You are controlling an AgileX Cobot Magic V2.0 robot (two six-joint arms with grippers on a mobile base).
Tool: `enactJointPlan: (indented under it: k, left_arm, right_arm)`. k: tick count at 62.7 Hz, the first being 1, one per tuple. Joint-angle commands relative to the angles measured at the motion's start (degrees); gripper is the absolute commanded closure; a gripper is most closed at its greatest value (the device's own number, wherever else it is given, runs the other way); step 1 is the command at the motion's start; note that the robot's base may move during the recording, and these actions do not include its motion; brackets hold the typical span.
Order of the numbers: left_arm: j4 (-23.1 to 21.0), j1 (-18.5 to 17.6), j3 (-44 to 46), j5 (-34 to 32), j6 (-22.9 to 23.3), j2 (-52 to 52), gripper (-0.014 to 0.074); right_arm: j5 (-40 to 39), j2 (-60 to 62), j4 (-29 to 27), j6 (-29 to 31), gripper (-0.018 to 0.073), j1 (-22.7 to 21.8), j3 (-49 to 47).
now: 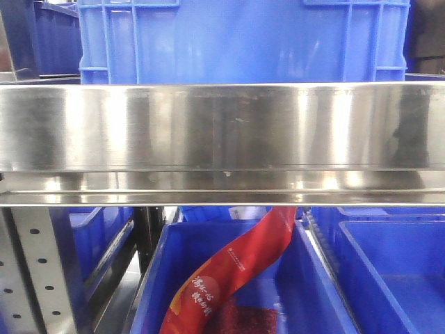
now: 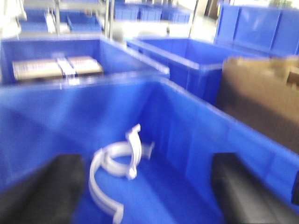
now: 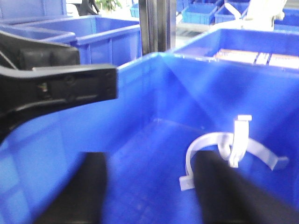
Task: Grab PVC pipe and place in blue bin
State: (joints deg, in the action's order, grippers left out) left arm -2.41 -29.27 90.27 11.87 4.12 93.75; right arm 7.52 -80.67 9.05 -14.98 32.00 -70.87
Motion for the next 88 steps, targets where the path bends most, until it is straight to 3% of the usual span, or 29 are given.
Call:
enactJointPlan:
  k: [1,8,12,21,28,38,57,72,88]
  left_arm:
    - [-0.28,-0.71,0.66,0.29,-0.03,-1.15,0.0452]
    - [-0.28,-0.71,0.66,2.04,-0.03,-2.04,0.0708]
    - [0.11,-0.71,0.66,3.72,-0.03,-2.73,0.0707]
    - [0.11,-0.71,0.66,6.04,-0.03,-5.19,0.0707]
    - [0.11,-0.71,0.66,11.93,-0.03,-8.13,0.0707]
    - [0.11,-0.71,0.30,16.20,-0.03,-12.25,0.0707]
    - [-0.04,-0.71,-11.69,8.37,-0.03,-21.29,0.0707]
    - [-1.44,-0.61,-28.69,-1.70,-0.03,-31.30,0.0707]
    - [-1.44,-0.61,-44.12,-5.66,-0.03,-41.41,0.0707]
  right_arm:
    - [-0.52,0.13,-0.38,0.10,0.0511,-0.13,-0.53]
    - [0.44,0.35,-0.38,0.10,0.0666,-0.56,-0.53]
    - [1.14,0.47,-0.38,0.10,0.0714,-0.93,-0.53]
    - [2.55,2.29,-0.91,0.10,0.0715,-1.50,-0.53]
    - [4.80,6.10,-0.91,0.10,0.0715,-1.50,-0.53]
    - [8.59,10.99,2.00,0.10,0.0715,-1.50,-0.33]
    - [8.67,17.52,2.00,0.10,0.0715,-1.50,5.27]
    - [1.22,25.39,1.79,0.10,0.0715,-1.50,18.76]
    - [-3.49,35.84,1.11,0.10,0.0715,-1.50,33.42]
